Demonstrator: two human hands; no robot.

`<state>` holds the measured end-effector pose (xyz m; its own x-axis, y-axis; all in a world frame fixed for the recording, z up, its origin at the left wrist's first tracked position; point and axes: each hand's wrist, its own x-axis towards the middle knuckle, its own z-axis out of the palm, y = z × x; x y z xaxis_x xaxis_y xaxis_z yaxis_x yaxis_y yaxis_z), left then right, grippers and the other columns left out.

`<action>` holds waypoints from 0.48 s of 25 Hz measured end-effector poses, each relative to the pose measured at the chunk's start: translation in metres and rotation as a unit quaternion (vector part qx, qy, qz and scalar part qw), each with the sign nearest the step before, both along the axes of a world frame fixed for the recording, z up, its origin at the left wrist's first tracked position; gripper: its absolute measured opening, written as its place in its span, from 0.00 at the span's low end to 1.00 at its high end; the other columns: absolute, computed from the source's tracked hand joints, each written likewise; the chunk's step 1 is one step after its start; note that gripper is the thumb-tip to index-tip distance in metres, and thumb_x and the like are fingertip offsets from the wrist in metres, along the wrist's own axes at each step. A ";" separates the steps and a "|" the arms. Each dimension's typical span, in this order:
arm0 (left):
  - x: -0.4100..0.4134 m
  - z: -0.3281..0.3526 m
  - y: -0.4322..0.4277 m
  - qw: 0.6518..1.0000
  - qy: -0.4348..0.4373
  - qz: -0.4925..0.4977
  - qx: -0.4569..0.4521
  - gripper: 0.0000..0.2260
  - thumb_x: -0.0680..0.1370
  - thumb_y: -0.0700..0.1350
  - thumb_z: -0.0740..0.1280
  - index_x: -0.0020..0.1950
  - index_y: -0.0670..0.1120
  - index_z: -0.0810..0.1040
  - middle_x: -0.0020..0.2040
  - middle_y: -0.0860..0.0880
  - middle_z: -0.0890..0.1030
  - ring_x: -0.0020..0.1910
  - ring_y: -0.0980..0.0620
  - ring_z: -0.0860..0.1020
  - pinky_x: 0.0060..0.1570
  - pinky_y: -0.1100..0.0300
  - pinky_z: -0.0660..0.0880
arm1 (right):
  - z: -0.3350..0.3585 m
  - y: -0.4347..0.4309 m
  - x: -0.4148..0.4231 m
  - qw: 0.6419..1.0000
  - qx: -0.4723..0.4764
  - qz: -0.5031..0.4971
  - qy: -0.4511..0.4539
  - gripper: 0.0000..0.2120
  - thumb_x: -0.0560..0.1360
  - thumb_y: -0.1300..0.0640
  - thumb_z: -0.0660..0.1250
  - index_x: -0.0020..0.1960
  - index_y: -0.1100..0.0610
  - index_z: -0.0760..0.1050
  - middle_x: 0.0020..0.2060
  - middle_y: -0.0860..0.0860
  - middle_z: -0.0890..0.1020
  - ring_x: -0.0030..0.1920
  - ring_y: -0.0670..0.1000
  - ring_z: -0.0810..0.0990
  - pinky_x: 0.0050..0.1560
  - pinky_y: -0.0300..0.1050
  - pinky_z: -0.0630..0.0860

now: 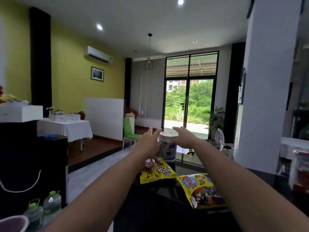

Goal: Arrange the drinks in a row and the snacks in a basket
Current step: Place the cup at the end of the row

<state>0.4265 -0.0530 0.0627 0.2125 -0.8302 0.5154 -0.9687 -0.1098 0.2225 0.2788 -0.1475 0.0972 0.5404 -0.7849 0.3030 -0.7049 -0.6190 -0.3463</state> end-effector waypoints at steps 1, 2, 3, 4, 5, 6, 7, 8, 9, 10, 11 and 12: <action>0.000 -0.001 -0.003 1.000 0.000 -0.008 0.002 0.24 0.80 0.50 0.61 0.75 0.56 0.59 0.77 0.42 0.58 0.72 0.40 0.64 0.65 0.43 0.67 | -0.002 -0.002 0.004 1.000 0.004 0.002 0.000 0.33 0.76 0.54 0.66 0.77 0.54 0.57 0.76 0.57 0.60 0.75 0.58 0.61 0.69 0.51 0.64; 0.000 -0.002 -0.006 1.000 0.000 -0.017 0.000 0.23 0.80 0.49 0.61 0.74 0.55 0.61 0.76 0.43 0.60 0.71 0.41 0.65 0.65 0.44 0.67 | -0.004 -0.003 0.007 1.000 0.008 0.001 0.003 0.32 0.76 0.54 0.66 0.77 0.56 0.59 0.74 0.57 0.65 0.72 0.58 0.65 0.67 0.50 0.66; 0.000 -0.003 -0.007 1.000 0.005 -0.026 -0.008 0.21 0.80 0.48 0.61 0.73 0.54 0.64 0.74 0.43 0.65 0.69 0.42 0.68 0.63 0.45 0.69 | -0.007 -0.003 0.008 1.000 0.013 0.001 0.007 0.30 0.76 0.54 0.66 0.76 0.57 0.61 0.72 0.57 0.68 0.70 0.58 0.68 0.65 0.48 0.67; -0.001 -0.004 -0.007 0.999 0.017 -0.038 -0.022 0.19 0.79 0.47 0.61 0.71 0.52 0.67 0.70 0.44 0.70 0.65 0.43 0.72 0.60 0.47 0.72 | -0.010 -0.002 0.009 1.000 0.017 0.001 0.007 0.28 0.76 0.55 0.66 0.74 0.58 0.63 0.70 0.58 0.71 0.67 0.58 0.71 0.62 0.47 0.69; -0.003 -0.004 -0.007 0.998 0.034 -0.049 -0.037 0.16 0.79 0.47 0.61 0.68 0.51 0.69 0.65 0.44 0.75 0.59 0.44 0.75 0.56 0.48 0.75 | -0.013 -0.001 0.008 1.000 0.022 0.001 -0.003 0.27 0.76 0.57 0.65 0.73 0.58 0.65 0.68 0.58 0.73 0.65 0.58 0.73 0.60 0.47 0.70; -0.005 -0.004 -0.007 0.996 0.048 -0.057 -0.045 0.14 0.79 0.47 0.62 0.65 0.50 0.69 0.60 0.44 0.78 0.54 0.44 0.78 0.51 0.49 0.76 | -0.015 0.002 0.007 0.999 0.027 0.000 -0.025 0.25 0.76 0.58 0.66 0.72 0.57 0.66 0.66 0.58 0.75 0.62 0.58 0.75 0.58 0.47 0.72; -0.008 -0.004 -0.005 0.995 0.059 -0.064 -0.048 0.12 0.79 0.47 0.62 0.62 0.49 0.69 0.56 0.44 0.80 0.50 0.44 0.78 0.47 0.50 0.77 | -0.017 0.006 0.005 0.998 0.028 -0.004 -0.051 0.24 0.75 0.58 0.67 0.70 0.57 0.68 0.64 0.58 0.77 0.60 0.58 0.76 0.55 0.47 0.73; -0.011 -0.003 -0.003 0.994 0.072 -0.069 -0.048 0.11 0.79 0.47 0.63 0.60 0.48 0.69 0.53 0.44 0.80 0.48 0.44 0.79 0.46 0.50 0.77 | -0.019 0.012 0.003 0.997 0.021 -0.009 -0.076 0.23 0.75 0.57 0.68 0.69 0.57 0.69 0.63 0.57 0.77 0.58 0.58 0.77 0.52 0.46 0.73; -0.014 -0.002 -0.001 0.992 0.088 -0.072 -0.050 0.11 0.78 0.48 0.64 0.58 0.47 0.69 0.52 0.44 0.80 0.47 0.44 0.78 0.45 0.50 0.77 | -0.021 0.018 0.000 0.995 0.010 -0.015 -0.097 0.23 0.75 0.55 0.69 0.68 0.56 0.70 0.62 0.57 0.78 0.58 0.57 0.77 0.50 0.44 0.72; -0.017 0.001 0.002 0.990 0.105 -0.075 -0.054 0.10 0.78 0.48 0.65 0.56 0.47 0.69 0.51 0.44 0.80 0.46 0.45 0.78 0.45 0.51 0.77 | -0.022 0.024 -0.004 0.993 -0.002 -0.018 -0.114 0.23 0.75 0.53 0.70 0.67 0.56 0.71 0.62 0.56 0.78 0.59 0.56 0.77 0.49 0.42 0.70; -0.020 0.003 0.005 0.988 0.119 -0.078 -0.059 0.09 0.78 0.49 0.65 0.55 0.47 0.69 0.50 0.44 0.81 0.45 0.45 0.78 0.43 0.52 0.76 | -0.021 0.031 -0.008 0.992 -0.009 -0.020 -0.126 0.23 0.75 0.52 0.70 0.68 0.57 0.72 0.63 0.55 0.78 0.59 0.56 0.77 0.49 0.41 0.69; -0.024 0.006 0.008 0.986 0.126 -0.083 -0.067 0.09 0.78 0.49 0.65 0.54 0.48 0.70 0.49 0.44 0.81 0.44 0.46 0.78 0.41 0.53 0.75 | -0.019 0.038 -0.015 0.990 -0.017 -0.021 -0.136 0.23 0.75 0.53 0.70 0.68 0.57 0.73 0.63 0.55 0.78 0.60 0.55 0.76 0.49 0.41 0.70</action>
<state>0.4023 -0.0446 0.0691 0.2155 -0.7929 0.5700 -0.8828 0.0914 0.4609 0.2640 -0.1096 0.0783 0.4014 -0.7923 0.4595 -0.6140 -0.6050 -0.5069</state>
